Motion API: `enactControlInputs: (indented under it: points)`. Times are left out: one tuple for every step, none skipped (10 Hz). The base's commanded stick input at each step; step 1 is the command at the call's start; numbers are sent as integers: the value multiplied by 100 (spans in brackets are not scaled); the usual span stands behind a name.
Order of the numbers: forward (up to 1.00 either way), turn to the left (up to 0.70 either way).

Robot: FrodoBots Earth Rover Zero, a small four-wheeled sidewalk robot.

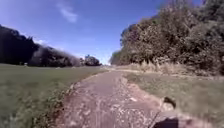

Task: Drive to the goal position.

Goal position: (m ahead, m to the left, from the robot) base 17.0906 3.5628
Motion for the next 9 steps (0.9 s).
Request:
enactControlInputs:
  points:
    - [100, 0]
    - [100, 14]
    - [100, 31]
    - [100, 40]
    - [100, 40]
    - [100, 3]
    - [100, 3]
    - [100, 3]
    - [100, 3]
